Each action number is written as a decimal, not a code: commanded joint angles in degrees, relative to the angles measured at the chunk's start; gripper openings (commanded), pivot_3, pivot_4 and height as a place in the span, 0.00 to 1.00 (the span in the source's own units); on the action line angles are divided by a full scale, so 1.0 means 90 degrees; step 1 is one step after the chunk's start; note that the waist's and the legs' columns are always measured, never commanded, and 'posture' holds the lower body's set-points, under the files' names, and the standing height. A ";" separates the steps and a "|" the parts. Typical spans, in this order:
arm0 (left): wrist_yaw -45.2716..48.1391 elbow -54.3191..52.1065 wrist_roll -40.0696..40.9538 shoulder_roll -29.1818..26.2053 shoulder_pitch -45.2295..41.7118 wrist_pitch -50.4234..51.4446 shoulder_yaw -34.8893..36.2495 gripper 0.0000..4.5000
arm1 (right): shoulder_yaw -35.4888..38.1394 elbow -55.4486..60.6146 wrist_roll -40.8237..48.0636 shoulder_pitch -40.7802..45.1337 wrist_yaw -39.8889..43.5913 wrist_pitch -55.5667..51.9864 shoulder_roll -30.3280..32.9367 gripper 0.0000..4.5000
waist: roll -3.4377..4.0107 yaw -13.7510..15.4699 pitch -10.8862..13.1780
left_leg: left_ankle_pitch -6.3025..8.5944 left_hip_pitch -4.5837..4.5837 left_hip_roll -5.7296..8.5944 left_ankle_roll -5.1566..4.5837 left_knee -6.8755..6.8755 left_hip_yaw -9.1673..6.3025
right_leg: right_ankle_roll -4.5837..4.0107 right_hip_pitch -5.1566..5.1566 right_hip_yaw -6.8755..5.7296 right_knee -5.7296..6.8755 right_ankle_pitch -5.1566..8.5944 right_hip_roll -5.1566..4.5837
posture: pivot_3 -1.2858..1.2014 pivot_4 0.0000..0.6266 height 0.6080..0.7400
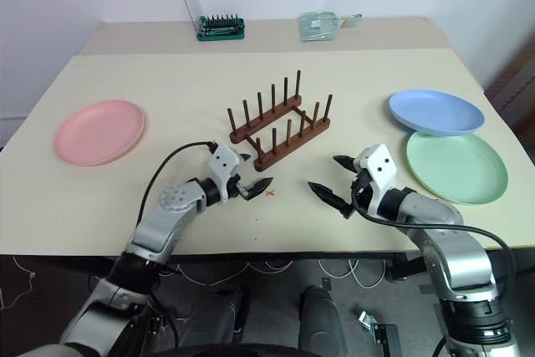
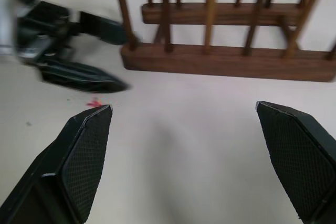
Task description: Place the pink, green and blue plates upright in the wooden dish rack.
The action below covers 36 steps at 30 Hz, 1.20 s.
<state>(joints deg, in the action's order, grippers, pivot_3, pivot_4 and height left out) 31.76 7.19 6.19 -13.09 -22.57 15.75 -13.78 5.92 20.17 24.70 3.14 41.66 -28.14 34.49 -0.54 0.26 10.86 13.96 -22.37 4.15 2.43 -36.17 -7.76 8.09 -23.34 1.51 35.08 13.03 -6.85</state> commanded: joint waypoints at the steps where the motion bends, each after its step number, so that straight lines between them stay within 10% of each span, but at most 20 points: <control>1: 0.0250 0.0318 -0.0034 0.0054 -0.0010 -0.0324 -0.0066 0.70 | 0.0185 0.0195 -0.0077 -0.0098 -0.0098 0.0240 0.0021 1.00 | 0.0003 0.0013 -0.0002 | 0.0000 0.0000 0.0000 0.0000 0.0002 0.0000 | 0.0000 -0.0001 0.0000 0.0000 0.0000 0.0000 | 0.52 0.24 1.00; 6: 0.0477 0.0423 -0.0012 0.0052 0.0008 -0.0638 -0.0044 0.15 | 0.0272 0.0183 -0.0120 -0.0254 -0.0119 0.0351 0.0073 1.00 | 0.0005 0.0043 -0.0003 | 0.0000 0.0001 0.0000 0.0000 0.0001 0.0001 | 0.0000 0.0000 0.0000 0.0000 0.0000 0.0000 | 0.52 0.24 1.00; 18: 0.2655 0.0996 0.0379 -0.0760 -0.0535 -0.1178 -0.0023 0.16 | 0.0122 0.0289 -0.0151 -0.0011 -0.0293 0.0103 0.0071 1.00 | 0.0006 0.0038 -0.0003 | 0.0000 0.0000 0.0000 -0.0001 0.0001 0.0001 | 0.0000 0.0000 0.0000 0.0001 0.0001 0.0001 | 0.52 0.24 1.00; 26: 0.2608 0.2198 -0.0005 -0.0803 -0.1155 -0.1853 0.0118 1.00 | 0.0209 0.0410 -0.0169 -0.0046 -0.0333 -0.0036 0.0186 1.00 | 0.0005 0.0028 -0.0003 | 0.0000 0.0001 -0.0001 -0.0001 0.0002 -0.0001 | 0.0000 -0.0001 -0.0002 0.0001 0.0000 0.0001 | 0.52 0.24 1.00; 32: 0.2929 0.1006 0.0303 -0.1533 -0.0407 -0.0773 0.0345 1.00 | 0.0223 0.0113 -0.0429 -0.0033 -0.0391 -0.0153 0.0474 0.81 | 0.0007 -0.0130 -0.0005 | 0.0000 0.0005 -0.0006 -0.0001 0.0006 -0.0003 | 0.0000 -0.0004 -0.0001 0.0010 0.0000 0.0005 | 0.52 0.24 1.00; 36: 0.3233 -0.0007 0.0744 -0.1753 0.0047 -0.0143 0.0345 0.60 | 0.0020 -0.0066 -0.0623 0.0034 -0.0348 -0.0094 0.0513 0.34 | 0.0011 -0.0142 -0.0008 | 0.0001 0.0013 -0.0010 -0.0002 0.0013 -0.0003 | -0.0002 -0.0004 -0.0001 0.0017 0.0001 0.0007 | 0.52 0.24 1.00</control>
<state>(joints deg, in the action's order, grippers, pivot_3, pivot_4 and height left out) 58.99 10.84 10.99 -28.51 -23.56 11.78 -10.13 6.85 19.40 19.91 2.61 38.55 -29.66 38.69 -0.44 -1.01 10.79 13.97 -22.26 4.07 2.42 -36.06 -7.79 8.08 -23.37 1.51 35.22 13.04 -6.78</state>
